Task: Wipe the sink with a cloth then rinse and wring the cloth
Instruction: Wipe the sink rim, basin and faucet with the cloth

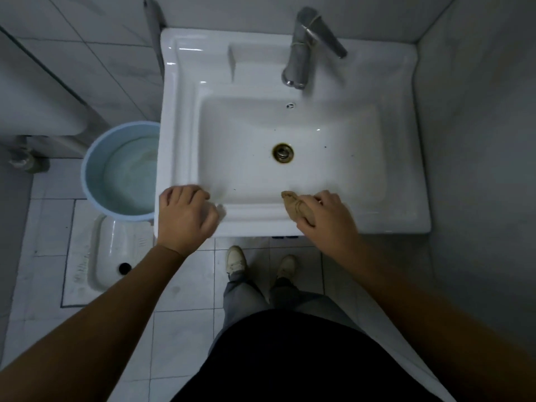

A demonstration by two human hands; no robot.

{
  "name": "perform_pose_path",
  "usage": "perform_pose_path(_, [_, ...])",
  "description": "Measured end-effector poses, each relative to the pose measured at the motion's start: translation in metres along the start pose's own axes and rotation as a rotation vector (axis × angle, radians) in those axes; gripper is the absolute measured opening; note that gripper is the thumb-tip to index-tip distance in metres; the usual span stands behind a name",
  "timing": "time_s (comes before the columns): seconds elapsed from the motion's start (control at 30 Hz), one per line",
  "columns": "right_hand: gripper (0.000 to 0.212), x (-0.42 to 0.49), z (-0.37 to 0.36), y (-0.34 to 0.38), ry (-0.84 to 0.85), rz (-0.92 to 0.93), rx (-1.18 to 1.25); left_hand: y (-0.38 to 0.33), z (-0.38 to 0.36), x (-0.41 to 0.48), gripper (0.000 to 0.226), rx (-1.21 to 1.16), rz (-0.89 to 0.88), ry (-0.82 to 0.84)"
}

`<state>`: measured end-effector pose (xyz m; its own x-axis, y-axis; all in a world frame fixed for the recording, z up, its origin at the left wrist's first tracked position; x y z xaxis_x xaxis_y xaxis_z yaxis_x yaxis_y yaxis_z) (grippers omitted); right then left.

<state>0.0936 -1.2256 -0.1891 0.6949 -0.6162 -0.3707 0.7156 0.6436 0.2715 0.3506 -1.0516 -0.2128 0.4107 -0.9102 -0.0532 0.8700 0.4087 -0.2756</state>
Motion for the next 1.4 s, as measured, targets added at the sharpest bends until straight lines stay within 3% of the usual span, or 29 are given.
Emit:
perform_pose_path(0.17, [0.050, -0.025, 0.024, -0.076, -0.087, -0.255, -0.052, -0.054, -0.019, -0.013, 0.033, -0.062, -0.042, 0.042])
perform_pose_path(0.3, [0.052, -0.039, 0.034, -0.116, -0.119, -0.406, -0.031, -0.059, -0.028, -0.024, 0.036, -0.091, 0.000, 0.041])
perform_pose_path(0.53, [0.048, -0.037, 0.032, -0.120, -0.106, -0.397, 0.110, -0.060, -0.022, -0.021, 0.036, -0.078, 0.022, 0.099])
perform_pose_path(0.73, [0.060, -0.041, 0.028, -0.116, -0.083, -0.356, 0.285, -0.075, -0.014, -0.023, 0.039, -0.053, 0.088, 0.179])
perform_pose_path(1.1, [0.049, -0.015, 0.025, -0.061, 0.033, -0.191, 0.295, -0.078, 0.001, -0.020, 0.040, -0.048, 0.111, 0.270])
perform_pose_path(1.2, [0.043, -0.004, 0.029, -0.048, 0.052, -0.221, 0.428, -0.069, 0.005, -0.007, 0.045, -0.049, 0.104, 0.268])
perform_pose_path(1.4, [0.043, 0.022, 0.044, -0.033, -0.089, -0.347, 0.788, -0.055, 0.021, 0.049, 0.040, -0.205, 0.096, 0.215])
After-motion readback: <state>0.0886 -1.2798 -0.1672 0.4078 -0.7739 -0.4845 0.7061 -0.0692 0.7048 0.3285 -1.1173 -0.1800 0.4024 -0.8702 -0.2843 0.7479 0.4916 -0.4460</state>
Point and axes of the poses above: each hand's wrist, its own x-axis towards the middle knuckle, its own z-axis out of the back of the hand, y = z × x, the point moved 3 cm from there along x, towards the middle knuckle, and after that the axes turned 6 degrees about y, right-handed, at the moved point
